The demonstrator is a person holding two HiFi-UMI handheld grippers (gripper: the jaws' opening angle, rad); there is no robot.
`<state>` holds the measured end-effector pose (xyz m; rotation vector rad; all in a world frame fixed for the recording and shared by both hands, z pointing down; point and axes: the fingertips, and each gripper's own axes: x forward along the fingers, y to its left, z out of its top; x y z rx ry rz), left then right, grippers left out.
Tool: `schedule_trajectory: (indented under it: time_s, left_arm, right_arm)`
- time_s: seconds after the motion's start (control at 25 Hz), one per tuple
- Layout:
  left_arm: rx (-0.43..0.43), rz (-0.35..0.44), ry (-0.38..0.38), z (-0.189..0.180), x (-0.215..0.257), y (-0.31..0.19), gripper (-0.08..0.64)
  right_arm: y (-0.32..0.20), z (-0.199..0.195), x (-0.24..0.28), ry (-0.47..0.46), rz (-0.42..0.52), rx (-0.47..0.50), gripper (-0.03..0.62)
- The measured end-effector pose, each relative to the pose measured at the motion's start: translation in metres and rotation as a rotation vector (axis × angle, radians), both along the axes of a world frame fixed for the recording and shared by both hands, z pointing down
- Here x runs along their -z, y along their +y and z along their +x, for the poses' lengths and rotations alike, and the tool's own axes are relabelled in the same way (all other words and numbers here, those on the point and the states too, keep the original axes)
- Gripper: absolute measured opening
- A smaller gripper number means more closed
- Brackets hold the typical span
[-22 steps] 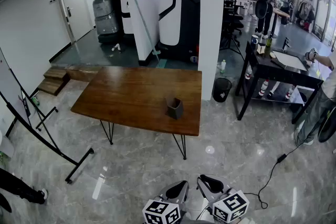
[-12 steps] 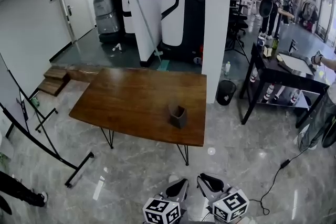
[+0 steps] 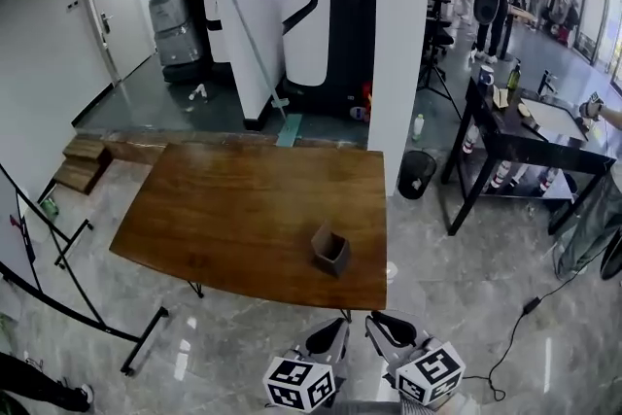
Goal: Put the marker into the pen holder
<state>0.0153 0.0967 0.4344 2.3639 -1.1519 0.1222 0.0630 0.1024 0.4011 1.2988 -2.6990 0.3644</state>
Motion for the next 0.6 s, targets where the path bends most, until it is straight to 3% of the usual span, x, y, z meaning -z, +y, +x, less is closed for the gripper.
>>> schedule_trajectory:
  time_s: [0.32,0.6]
  left_arm:
    - [-0.043,0.001,0.01,-0.018,0.012,-0.109,0.008]
    - [-0.067,-0.031,0.009,-0.029,0.0,-0.156,0.008]
  right_arm:
    - [-0.113,-0.014,0.018,0.011,0.018,-0.052,0.041]
    - [-0.165,-0.029,0.016,-0.006,0.021,-0.066,0.041]
